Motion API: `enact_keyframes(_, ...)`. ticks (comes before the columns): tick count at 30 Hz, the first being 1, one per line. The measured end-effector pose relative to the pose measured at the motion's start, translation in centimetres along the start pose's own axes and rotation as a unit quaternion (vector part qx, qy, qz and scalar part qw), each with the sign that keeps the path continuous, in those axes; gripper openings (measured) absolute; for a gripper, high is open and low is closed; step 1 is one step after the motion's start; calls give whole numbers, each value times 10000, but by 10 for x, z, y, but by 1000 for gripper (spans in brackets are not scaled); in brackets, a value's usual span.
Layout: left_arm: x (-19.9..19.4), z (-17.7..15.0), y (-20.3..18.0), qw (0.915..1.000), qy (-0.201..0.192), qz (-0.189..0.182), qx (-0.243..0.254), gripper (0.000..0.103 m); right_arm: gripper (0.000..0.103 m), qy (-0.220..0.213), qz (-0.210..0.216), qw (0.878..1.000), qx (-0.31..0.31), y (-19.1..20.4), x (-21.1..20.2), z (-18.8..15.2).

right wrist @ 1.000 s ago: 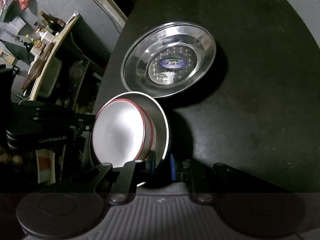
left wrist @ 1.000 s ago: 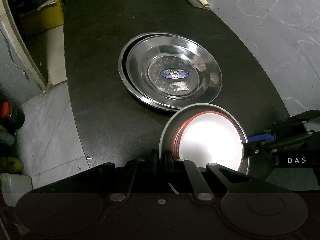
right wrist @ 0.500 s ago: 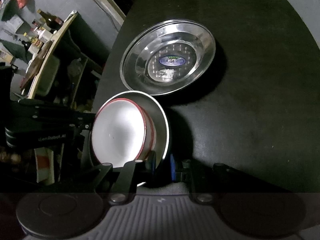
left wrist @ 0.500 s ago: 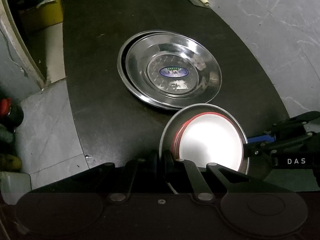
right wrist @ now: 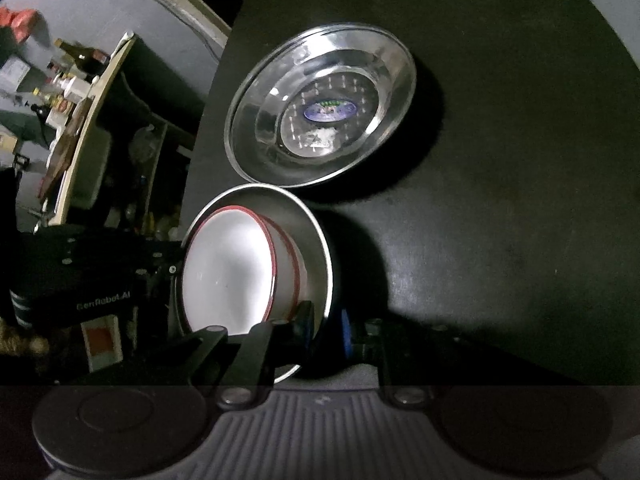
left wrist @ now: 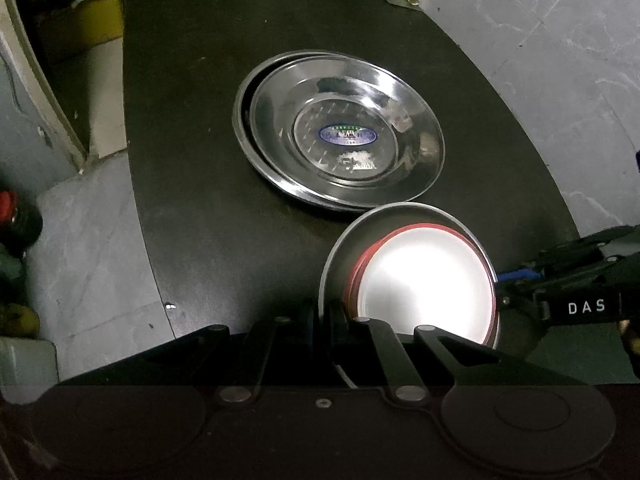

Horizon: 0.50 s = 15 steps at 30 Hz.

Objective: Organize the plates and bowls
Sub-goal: 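Lift the steel bowl with nested white bowls toward the steel plate stack, then lower the bowl stack onto the steel plate stack with both grippers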

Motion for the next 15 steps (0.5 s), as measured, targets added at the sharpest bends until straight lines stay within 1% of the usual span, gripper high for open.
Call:
enact_keyframes(2,0,-1,2,10000,2,-42,-76,6,17,33,51,9999,129,-3,1,0)
enact_keyframes(3,0,-1,2,9999,1,-47,-92,6,15,24,51,9999,146,-3,1,0)
enact_keyframes(6,0,-1,-1,10000,33,7,-27,5,13,35,87,9994,341,-5,2,1)
enact_keyframes(10,0,3,7,9991,139,-145,-378,4,13,151,289,9959,843,-16,5,3)
enact_keyframes(13,-3,4,6,9993,111,-151,-336,4,13,185,448,9935,1028,-20,7,2)
enact_keyframes(15,-4,5,4,9993,102,-163,-309,4,13,185,482,9925,1104,-21,8,2)
Point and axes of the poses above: each gripper's, at about its wrist camera, not at the fingertips, and x roughly the way its jaws point, y to its left, z to its top, the point moved 1 cm from there along x, roughly the way its jaws point, and after that the axes turned 4 degrees about -x, right-handed, at the moved point
